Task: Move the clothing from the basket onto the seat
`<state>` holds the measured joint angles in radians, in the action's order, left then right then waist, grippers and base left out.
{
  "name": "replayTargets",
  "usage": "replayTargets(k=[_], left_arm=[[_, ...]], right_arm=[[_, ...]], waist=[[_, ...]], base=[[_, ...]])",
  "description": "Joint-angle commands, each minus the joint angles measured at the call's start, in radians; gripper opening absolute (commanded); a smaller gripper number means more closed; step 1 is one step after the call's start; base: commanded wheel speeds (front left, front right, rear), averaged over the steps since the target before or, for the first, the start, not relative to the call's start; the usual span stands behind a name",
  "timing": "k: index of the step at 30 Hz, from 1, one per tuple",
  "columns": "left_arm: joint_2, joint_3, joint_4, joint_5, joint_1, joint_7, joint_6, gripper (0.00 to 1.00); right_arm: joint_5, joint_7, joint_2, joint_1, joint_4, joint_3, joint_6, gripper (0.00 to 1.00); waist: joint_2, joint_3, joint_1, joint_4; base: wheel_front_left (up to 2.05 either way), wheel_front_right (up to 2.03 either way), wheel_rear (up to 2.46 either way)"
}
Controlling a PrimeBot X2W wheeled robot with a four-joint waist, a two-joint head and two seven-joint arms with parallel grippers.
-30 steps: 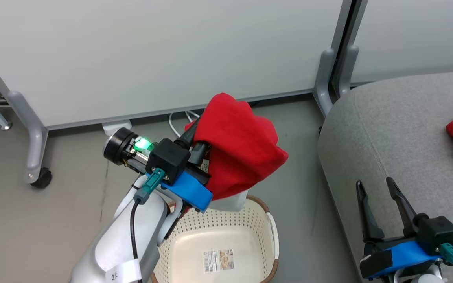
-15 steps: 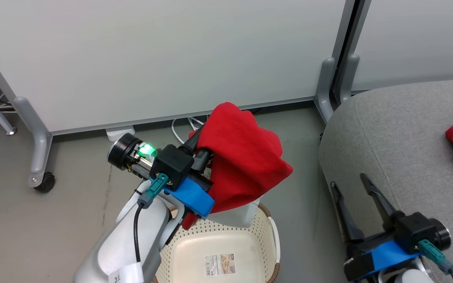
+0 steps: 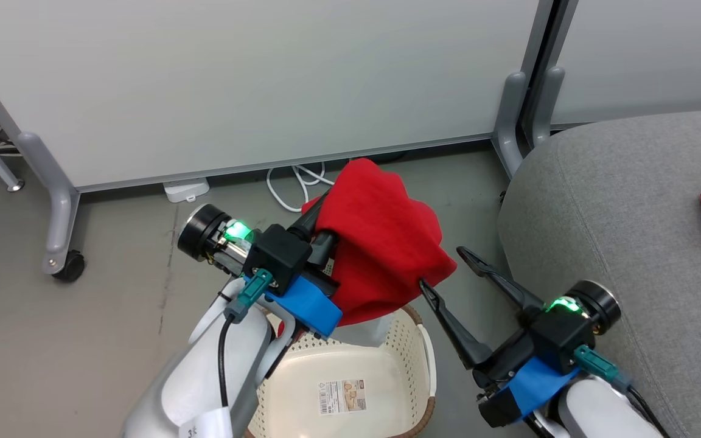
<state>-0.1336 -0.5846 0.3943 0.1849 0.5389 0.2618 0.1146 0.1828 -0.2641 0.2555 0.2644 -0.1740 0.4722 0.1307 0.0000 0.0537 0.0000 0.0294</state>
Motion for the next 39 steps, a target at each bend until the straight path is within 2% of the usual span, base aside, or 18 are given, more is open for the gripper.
replayTargets(k=[1,6,15,16,17,39], left_arm=[[0.004,0.000,0.000,-0.003,0.020,0.005,0.004,0.00],[0.019,-0.016,-0.004,-0.008,0.028,0.005,0.006,0.00],[0.037,-0.037,-0.002,-0.010,0.034,0.005,0.012,0.00],[0.039,-0.038,-0.002,-0.009,0.035,0.005,0.013,0.00],[0.040,-0.040,-0.001,-0.009,0.035,0.005,0.013,0.00],[0.039,-0.031,-0.001,-0.014,0.025,0.005,0.015,0.00]], right_arm=[[0.009,-0.001,0.009,0.027,-0.007,0.018,0.000,1.00],[0.028,-0.001,0.019,0.110,-0.056,0.100,0.000,1.00],[0.065,-0.001,-0.003,0.205,-0.115,0.216,0.000,1.00],[0.069,-0.001,-0.007,0.209,-0.122,0.222,0.000,0.33],[0.070,-0.001,-0.009,0.214,-0.127,0.226,0.000,0.00],[0.068,-0.001,-0.026,0.213,-0.130,0.222,0.000,0.00]], waist=[[0.0000,0.005,0.0000,0.004],[0.0000,0.020,0.0000,0.016],[0.0000,0.035,0.0000,0.034],[0.0000,0.035,0.0000,0.035],[0.0000,0.035,0.0000,0.036],[0.0000,0.036,0.0000,0.025]], base=[[0.00,0.00,0.00],[0.00,0.00,0.00],[0.00,0.00,0.00],[0.00,0.00,0.00],[0.00,0.00,0.00],[0.00,0.00,0.00]])
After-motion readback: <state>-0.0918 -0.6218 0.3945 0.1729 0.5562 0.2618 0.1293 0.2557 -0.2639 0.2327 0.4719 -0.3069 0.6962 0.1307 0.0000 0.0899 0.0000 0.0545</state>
